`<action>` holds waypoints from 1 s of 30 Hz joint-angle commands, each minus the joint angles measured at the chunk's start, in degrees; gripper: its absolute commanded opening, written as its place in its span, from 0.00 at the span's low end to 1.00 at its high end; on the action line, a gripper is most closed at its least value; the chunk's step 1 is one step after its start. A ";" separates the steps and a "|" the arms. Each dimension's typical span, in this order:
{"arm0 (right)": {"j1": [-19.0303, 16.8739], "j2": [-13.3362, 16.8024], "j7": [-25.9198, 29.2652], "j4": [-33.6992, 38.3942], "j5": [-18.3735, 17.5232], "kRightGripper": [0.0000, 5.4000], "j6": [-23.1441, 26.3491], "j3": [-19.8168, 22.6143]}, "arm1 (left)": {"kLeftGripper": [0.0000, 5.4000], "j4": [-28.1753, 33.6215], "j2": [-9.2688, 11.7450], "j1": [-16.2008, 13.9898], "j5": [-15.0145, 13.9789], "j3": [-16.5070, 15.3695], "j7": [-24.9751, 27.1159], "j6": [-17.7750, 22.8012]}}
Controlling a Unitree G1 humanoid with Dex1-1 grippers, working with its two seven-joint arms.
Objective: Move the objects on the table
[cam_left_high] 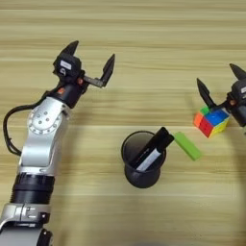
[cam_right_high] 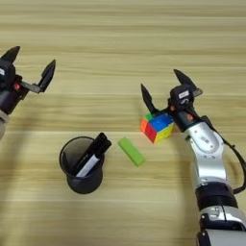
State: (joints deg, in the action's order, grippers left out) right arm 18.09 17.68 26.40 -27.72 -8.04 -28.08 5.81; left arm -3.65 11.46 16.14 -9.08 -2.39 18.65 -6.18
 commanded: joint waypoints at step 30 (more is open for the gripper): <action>-14.28 8.32 10.65 23.19 -8.87 1.00 24.86 0.76 | 1.00 -14.31 -4.48 -3.01 5.76 -2.93 -12.18 -11.99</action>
State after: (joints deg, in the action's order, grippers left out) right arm 5.12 24.16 35.99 -6.06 -16.38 -6.91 6.69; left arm -17.14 7.26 12.71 -4.11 -5.35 6.89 -17.30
